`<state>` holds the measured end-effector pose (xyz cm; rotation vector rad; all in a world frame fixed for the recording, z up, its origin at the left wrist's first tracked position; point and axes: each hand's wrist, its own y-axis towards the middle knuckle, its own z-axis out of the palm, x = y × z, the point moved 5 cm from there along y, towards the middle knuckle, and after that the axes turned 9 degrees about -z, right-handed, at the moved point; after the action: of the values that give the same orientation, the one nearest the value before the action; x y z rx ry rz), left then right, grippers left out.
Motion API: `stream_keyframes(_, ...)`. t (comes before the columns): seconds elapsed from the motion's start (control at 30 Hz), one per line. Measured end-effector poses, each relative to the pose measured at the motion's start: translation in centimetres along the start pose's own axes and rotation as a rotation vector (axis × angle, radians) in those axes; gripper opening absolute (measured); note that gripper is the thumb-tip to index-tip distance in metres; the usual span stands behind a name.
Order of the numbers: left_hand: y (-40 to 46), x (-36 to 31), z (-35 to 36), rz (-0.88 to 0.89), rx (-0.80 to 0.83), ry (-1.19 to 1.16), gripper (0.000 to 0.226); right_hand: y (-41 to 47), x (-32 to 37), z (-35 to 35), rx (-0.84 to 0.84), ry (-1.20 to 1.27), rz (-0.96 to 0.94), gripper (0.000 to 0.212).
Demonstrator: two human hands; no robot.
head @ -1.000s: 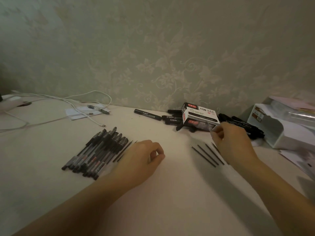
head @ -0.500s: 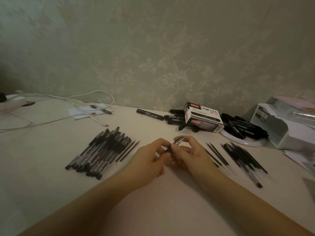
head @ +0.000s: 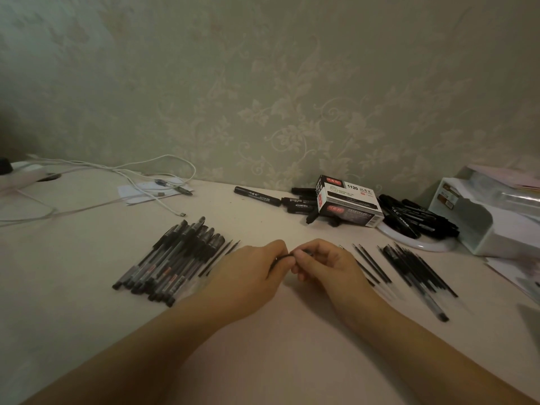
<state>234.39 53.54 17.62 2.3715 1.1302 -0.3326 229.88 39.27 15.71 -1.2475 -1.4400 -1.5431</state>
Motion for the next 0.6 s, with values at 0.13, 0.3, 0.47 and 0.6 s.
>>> stream_keyframes(0.13, 0.0, -0.3, 0.1, -0.012, -0.022, 0.054, 0.025, 0.1, -0.1, -0.1, -0.016, 0.033, 0.009, 0.010)
stream_keyframes(0.3, 0.0, -0.5, 0.1, -0.048, -0.050, 0.101, 0.031, 0.2, -0.2, -0.1, -0.041, 0.058, 0.013, 0.012)
stream_keyframes(0.47, 0.4, 0.5, -0.7, -0.193, -0.071, 0.058, 0.057, 0.0, -0.4, -1.0, -0.178, 0.130, 0.004, 0.011)
stream_keyframes(0.6, 0.2, 0.4, -1.5, -0.199, -0.133, 0.034, 0.055, 0.1, 0.3, -2.1, -0.247, -0.090, -0.103, 0.009)
